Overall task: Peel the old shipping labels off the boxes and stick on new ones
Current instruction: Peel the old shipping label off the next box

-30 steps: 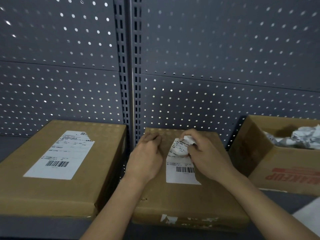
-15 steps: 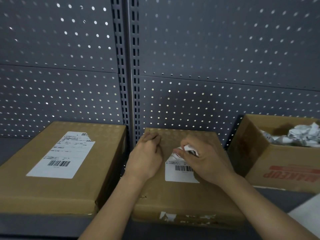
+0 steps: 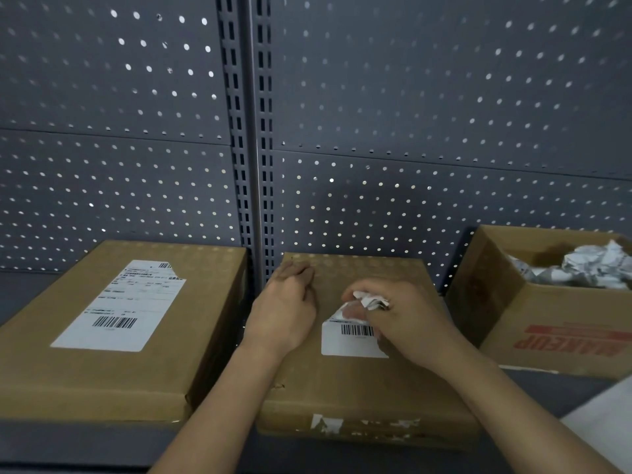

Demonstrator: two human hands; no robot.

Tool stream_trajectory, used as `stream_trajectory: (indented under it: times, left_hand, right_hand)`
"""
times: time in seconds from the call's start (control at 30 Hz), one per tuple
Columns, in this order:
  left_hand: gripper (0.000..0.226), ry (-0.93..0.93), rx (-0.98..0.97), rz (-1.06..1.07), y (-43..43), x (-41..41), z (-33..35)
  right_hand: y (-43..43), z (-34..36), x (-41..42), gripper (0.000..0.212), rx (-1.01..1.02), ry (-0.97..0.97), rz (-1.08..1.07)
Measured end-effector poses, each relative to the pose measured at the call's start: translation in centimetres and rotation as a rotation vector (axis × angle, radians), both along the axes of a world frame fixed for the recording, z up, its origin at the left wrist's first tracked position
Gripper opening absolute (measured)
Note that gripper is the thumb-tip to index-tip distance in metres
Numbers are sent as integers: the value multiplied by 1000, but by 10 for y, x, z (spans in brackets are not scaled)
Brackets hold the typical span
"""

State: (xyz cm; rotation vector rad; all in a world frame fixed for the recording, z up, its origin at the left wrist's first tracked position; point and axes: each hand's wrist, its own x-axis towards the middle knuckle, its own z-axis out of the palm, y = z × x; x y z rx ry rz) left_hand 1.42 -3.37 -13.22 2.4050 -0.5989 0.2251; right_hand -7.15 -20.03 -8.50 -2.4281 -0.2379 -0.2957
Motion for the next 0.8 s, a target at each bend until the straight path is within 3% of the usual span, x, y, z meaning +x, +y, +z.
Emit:
stream_trajectory:
  times: [0.03,0.13,0.2,0.27,0.37,0.6,0.73,0.8]
  left_hand:
    - [46,4,1,-1,0,0,0]
    - [48,18,7,2,0,0,-2]
    - [47,16,4,1,0,0,-3]
    - [47,9,0,-9,0,1,-3]
    - [48,13,-2,-13,-1,1,-3]
    - [48,13,-2,-1,0,0,-1]
    - [49,12,-10,-13,1,1,-1]
    - [50,12,-8,-13,1,2,-2]
  right_hand:
    - [1,-1,0,12,41,54,-16]
    - [9,1,-3,46,163,73,-1]
    - [13,1,-3,55,234,53,-42]
    - [13,-3,1,36,167,40,-58]
    - [8,-8,1,49,44,100,-1]
    - [18,-4,0,29,-116,62,-95]
    - [23,1,-4,53,-176,131,-58]
    - [21,0,-2,46,-221,164,-5]
